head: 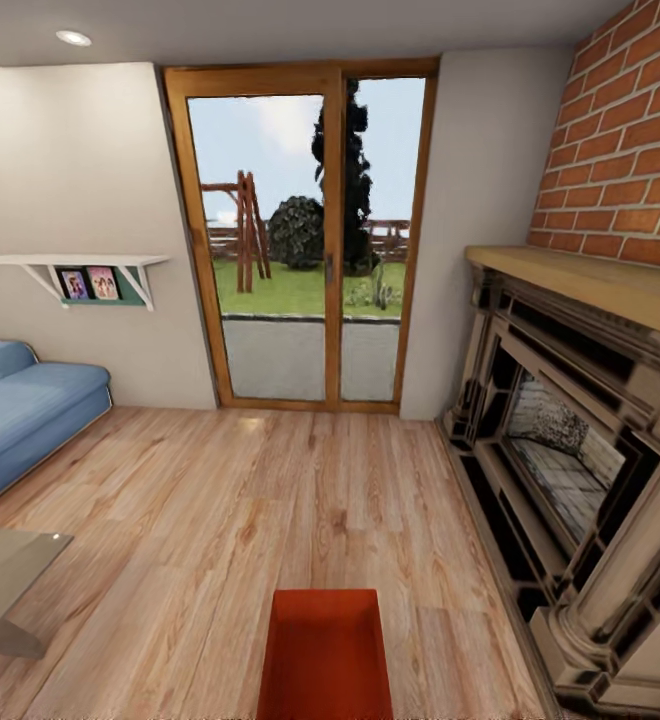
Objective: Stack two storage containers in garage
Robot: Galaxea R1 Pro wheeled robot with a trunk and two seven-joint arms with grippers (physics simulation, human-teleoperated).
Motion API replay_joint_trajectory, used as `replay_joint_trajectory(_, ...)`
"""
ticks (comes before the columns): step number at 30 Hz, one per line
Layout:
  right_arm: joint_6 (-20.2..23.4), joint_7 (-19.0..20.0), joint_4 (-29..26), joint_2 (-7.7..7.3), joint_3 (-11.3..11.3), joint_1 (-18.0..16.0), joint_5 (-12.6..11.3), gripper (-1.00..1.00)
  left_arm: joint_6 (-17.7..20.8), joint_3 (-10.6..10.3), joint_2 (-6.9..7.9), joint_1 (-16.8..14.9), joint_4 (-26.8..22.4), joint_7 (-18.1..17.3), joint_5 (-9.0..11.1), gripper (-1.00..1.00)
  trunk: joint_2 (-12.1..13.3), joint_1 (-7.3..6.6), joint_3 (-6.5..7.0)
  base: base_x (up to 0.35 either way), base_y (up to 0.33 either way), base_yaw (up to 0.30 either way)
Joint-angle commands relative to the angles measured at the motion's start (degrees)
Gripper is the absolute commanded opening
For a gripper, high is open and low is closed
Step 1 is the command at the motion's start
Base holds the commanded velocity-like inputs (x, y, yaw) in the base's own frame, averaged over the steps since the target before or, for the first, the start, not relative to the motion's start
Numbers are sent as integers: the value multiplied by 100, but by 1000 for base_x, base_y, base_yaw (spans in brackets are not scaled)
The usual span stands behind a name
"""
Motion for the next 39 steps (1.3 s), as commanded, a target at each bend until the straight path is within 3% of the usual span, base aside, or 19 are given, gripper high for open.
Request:
replay_joint_trajectory(1, -33, 14, 17, -2, 42, -8, -10, 100, -14, -24, 1, -5, 6, -17, 44, 100, -8, 1, -19, 0, 7, 0)
replay_joint_trajectory(39, -33, 14, 17, -4, 44, -8, -10, 100, -14, -21, -5, -5, 4, -21, 38, 100, -8, 1, -368, 0, 12, 0)
